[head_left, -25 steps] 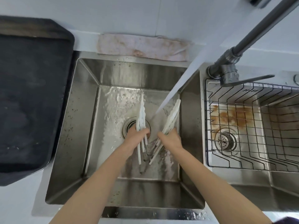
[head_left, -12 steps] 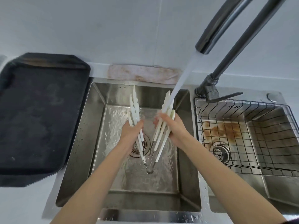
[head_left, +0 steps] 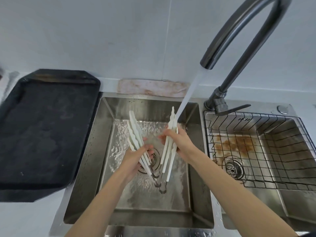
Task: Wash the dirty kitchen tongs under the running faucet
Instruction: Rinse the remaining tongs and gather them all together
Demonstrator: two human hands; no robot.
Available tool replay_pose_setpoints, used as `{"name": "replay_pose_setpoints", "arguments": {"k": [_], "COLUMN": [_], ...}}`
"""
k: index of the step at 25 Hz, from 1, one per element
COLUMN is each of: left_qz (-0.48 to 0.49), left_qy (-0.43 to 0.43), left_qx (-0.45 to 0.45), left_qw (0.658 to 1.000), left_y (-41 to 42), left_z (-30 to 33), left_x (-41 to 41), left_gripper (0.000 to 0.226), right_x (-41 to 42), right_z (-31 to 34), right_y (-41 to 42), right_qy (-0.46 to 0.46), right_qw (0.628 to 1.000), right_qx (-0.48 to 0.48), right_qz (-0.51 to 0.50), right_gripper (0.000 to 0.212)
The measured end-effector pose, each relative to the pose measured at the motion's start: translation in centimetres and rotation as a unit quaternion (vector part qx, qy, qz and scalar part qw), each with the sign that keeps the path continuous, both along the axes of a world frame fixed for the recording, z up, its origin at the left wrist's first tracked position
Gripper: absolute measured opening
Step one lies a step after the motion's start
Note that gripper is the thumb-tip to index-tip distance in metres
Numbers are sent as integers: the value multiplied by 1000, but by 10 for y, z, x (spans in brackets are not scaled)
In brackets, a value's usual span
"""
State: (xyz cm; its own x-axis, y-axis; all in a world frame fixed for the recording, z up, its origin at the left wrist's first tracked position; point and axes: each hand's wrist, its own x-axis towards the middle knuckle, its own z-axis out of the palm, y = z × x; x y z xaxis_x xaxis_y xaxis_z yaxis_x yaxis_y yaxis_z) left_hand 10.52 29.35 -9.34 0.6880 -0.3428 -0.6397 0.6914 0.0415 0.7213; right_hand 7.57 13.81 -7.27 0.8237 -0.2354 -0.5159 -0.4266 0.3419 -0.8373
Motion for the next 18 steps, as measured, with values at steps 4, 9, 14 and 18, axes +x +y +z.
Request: {"name": "replay_pose_setpoints", "arguments": {"k": [4,9,14,18], "left_qz": [-16,-69,-107,-116], "left_qy": [-10,-50,-111,-164], "left_qx": [-24,4,2,18], "left_qw": [1000,996,988,979], "left_y": [2,-7,-28,-47], "left_z": [2,13,31,39], "left_x": [1,4,6,12], "left_gripper": [29,13,11,23], "right_x": [0,-8,-32,-50], "right_z": [3,3,-4,-8], "right_y": [0,-1,-11,-15], "right_qy": [-20,21,57,49], "right_qw": [1000,996,980,976], "right_qx": [-22,-53,78,118], "right_qz": [-2,-71,-172,-175], "right_gripper": [25,10,21,22]}}
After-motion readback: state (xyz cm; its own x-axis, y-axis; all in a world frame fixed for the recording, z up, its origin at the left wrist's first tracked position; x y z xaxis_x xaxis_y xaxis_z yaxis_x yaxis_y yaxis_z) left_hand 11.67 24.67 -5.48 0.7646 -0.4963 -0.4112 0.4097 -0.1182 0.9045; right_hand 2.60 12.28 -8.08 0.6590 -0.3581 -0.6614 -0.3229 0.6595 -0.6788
